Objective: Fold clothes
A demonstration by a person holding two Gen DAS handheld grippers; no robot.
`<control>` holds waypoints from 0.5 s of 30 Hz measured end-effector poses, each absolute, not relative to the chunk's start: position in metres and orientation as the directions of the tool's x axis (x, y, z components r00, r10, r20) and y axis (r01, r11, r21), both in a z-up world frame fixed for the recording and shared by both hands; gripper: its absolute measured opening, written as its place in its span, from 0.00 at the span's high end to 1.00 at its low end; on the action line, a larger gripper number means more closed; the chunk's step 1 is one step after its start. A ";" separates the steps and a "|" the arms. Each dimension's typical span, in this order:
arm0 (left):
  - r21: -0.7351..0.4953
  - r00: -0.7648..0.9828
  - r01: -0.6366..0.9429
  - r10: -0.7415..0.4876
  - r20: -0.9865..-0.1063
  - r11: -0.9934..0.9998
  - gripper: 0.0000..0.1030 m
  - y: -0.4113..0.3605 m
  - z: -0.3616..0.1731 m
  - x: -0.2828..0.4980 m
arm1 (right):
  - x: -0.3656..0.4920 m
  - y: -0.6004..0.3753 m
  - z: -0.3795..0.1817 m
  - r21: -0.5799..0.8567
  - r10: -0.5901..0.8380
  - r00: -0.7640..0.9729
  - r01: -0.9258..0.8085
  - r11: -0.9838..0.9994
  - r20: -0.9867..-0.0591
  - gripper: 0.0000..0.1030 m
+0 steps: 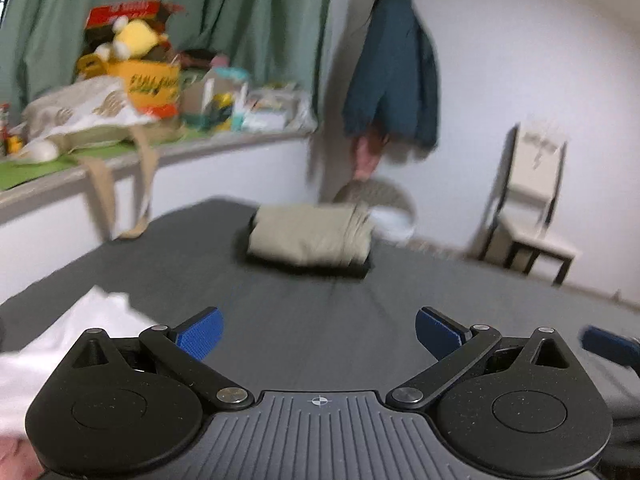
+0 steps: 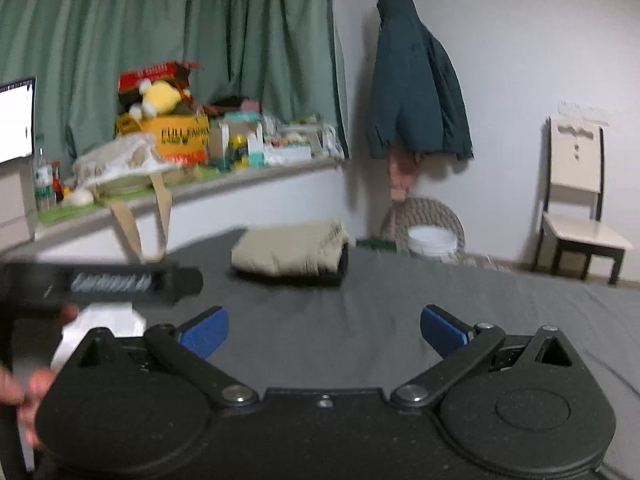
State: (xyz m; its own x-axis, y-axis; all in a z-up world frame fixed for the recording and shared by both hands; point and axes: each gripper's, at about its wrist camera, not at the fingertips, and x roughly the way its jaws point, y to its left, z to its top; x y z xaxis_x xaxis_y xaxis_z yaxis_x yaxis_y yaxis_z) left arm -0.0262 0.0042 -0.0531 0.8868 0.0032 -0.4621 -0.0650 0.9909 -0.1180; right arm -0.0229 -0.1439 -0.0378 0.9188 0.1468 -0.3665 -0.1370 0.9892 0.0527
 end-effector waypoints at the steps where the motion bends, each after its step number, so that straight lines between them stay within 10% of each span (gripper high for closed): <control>1: -0.120 0.882 -0.073 0.008 -0.470 0.990 0.00 0.002 -0.051 -0.030 | -0.033 -0.147 -0.040 0.061 0.145 0.914 -0.132 0.989 -0.378 0.00; 15: -0.030 0.874 -0.057 0.035 -0.485 0.998 0.00 -0.017 -0.053 -0.073 | -0.097 -0.154 -0.069 0.069 0.066 0.922 -0.043 0.997 -0.381 0.00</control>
